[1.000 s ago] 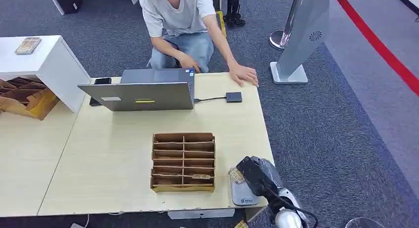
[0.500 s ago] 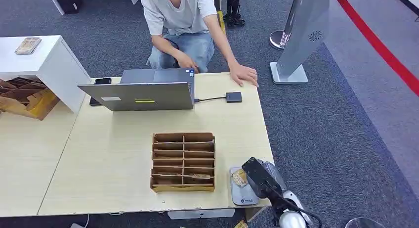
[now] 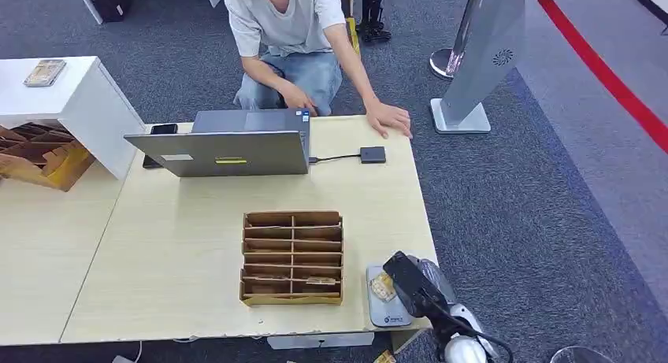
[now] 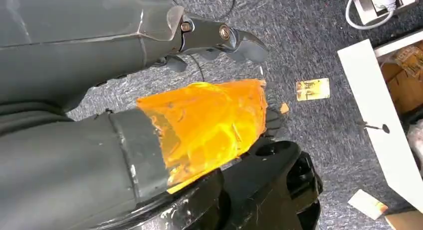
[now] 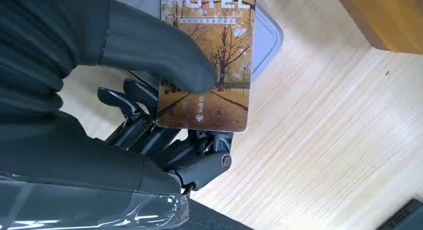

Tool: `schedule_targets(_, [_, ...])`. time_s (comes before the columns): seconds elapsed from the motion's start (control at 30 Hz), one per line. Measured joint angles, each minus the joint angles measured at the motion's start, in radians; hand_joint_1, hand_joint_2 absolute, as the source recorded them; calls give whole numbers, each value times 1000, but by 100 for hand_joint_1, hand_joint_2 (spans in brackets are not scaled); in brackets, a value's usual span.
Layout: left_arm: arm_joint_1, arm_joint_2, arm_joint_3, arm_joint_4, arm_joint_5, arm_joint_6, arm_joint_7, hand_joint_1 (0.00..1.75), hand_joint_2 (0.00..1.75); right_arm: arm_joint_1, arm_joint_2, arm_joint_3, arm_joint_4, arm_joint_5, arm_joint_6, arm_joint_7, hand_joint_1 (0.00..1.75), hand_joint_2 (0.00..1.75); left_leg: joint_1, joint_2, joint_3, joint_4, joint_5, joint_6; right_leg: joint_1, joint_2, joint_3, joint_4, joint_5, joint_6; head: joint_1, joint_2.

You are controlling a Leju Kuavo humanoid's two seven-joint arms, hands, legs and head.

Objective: Pass the card to the sensor for recognition and then transmit it.

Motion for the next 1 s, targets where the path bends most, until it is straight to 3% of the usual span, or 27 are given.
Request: schedule_targets(1.0, [0, 0, 1, 0, -6, 2, 1, 0, 0, -4, 0, 0, 13, 17, 0, 3, 175, 175, 0, 0, 0, 0, 0, 0, 0, 0, 0, 0, 0, 0, 0, 0])
